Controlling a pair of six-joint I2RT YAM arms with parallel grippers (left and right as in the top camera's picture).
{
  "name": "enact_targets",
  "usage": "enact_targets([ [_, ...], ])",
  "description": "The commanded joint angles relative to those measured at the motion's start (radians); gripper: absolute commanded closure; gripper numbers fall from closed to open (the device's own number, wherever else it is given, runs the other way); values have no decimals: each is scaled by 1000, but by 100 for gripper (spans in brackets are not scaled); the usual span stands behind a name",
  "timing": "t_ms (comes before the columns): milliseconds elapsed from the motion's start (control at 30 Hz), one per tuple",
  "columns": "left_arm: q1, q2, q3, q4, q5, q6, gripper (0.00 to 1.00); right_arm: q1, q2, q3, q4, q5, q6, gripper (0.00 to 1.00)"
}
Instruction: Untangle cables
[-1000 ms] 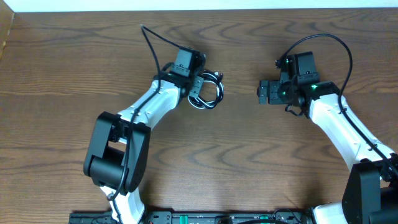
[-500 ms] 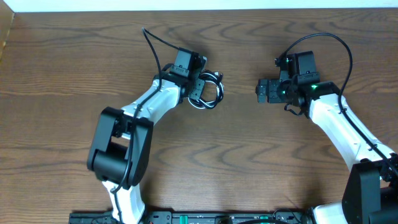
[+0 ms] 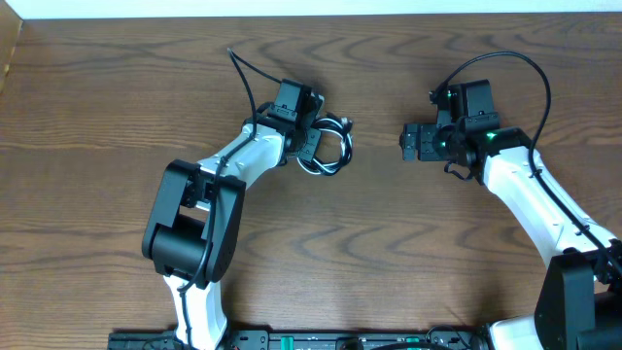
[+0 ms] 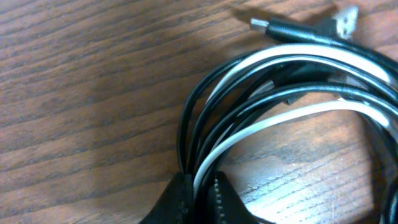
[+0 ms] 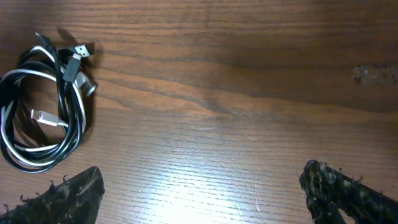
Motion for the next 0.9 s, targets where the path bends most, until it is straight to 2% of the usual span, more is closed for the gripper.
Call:
enact_targets([
  [0,-2,5,10,-8,5,-10,92,2,1,-6,-1,-7,11,2],
  [200,-2,-32,14,-7,31,-54,93,2,1,-6,-5,-7,11,1],
  [367,-2,-157,14,-4,88,-75,93,2,1,-6,-13,-23,11,1],
  [633,-2,-379,14,11,181,-126,93,2,1,-6,-6,-197,-52,1],
  [867,-4,-459,14,7,312,-188,93,2,1,-6,33,-342,-146,1],
])
